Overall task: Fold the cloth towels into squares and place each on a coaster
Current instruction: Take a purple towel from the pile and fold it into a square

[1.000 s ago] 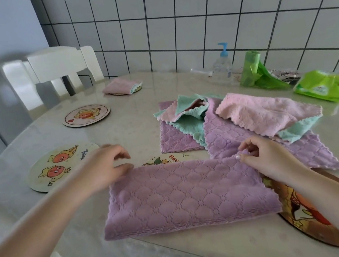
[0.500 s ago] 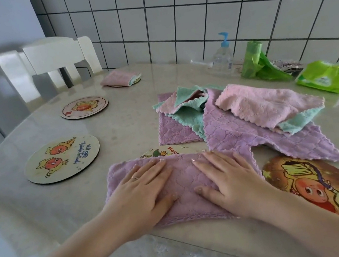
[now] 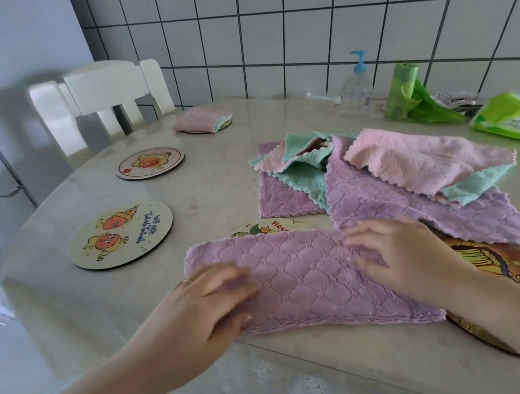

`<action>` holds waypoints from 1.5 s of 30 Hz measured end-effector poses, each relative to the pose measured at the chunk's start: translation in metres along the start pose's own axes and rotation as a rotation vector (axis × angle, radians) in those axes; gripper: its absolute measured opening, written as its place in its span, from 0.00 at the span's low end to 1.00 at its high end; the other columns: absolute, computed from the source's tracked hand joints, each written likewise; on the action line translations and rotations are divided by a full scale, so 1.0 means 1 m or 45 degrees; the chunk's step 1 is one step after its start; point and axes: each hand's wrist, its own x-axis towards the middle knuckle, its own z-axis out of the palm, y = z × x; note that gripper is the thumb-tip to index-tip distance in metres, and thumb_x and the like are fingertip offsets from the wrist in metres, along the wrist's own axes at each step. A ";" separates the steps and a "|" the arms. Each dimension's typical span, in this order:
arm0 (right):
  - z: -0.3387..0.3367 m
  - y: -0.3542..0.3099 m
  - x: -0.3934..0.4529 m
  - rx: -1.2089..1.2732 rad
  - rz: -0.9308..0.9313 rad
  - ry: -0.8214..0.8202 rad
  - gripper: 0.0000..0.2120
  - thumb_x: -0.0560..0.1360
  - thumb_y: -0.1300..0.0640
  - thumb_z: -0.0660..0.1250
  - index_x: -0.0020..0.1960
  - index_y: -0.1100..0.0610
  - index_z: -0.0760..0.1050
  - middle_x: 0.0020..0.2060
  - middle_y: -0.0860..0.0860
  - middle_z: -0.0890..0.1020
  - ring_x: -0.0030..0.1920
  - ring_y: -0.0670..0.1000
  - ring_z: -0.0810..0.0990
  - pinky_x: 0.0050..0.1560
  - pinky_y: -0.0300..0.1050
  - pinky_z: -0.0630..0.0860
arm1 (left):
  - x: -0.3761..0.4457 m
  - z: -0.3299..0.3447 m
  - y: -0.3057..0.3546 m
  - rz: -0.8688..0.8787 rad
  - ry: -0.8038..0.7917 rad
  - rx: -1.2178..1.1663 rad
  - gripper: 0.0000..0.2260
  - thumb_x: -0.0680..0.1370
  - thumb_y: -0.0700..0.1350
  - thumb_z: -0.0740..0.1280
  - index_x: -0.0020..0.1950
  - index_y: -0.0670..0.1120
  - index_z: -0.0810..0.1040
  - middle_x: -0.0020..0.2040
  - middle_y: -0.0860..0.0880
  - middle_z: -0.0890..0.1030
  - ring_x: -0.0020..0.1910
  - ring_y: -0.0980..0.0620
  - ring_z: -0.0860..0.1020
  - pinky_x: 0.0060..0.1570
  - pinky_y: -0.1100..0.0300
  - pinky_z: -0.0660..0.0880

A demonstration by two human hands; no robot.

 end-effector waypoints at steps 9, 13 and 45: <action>0.000 -0.040 0.085 0.285 -0.046 -0.092 0.12 0.77 0.55 0.62 0.58 0.52 0.79 0.39 0.41 0.79 0.32 0.39 0.73 0.35 0.32 0.67 | 0.021 0.020 0.055 0.380 0.068 -0.089 0.04 0.74 0.48 0.68 0.48 0.52 0.80 0.46 0.57 0.78 0.44 0.57 0.76 0.37 0.61 0.76; -0.002 -0.042 0.101 0.292 -0.020 -0.219 0.11 0.73 0.51 0.69 0.53 0.54 0.80 0.46 0.47 0.81 0.45 0.45 0.76 0.42 0.38 0.69 | 0.020 0.022 0.051 0.340 0.084 -0.084 0.07 0.74 0.43 0.68 0.50 0.52 0.80 0.45 0.56 0.78 0.41 0.56 0.76 0.34 0.61 0.76; -0.017 -0.020 0.060 1.579 -0.127 -0.385 0.23 0.73 0.64 0.61 0.64 0.44 0.73 0.43 0.57 0.73 0.39 0.53 0.70 0.42 0.42 0.68 | 0.023 -0.021 0.000 -0.273 0.189 -0.885 0.08 0.70 0.50 0.56 0.39 0.56 0.75 0.68 0.62 0.67 0.70 0.66 0.59 0.62 0.73 0.59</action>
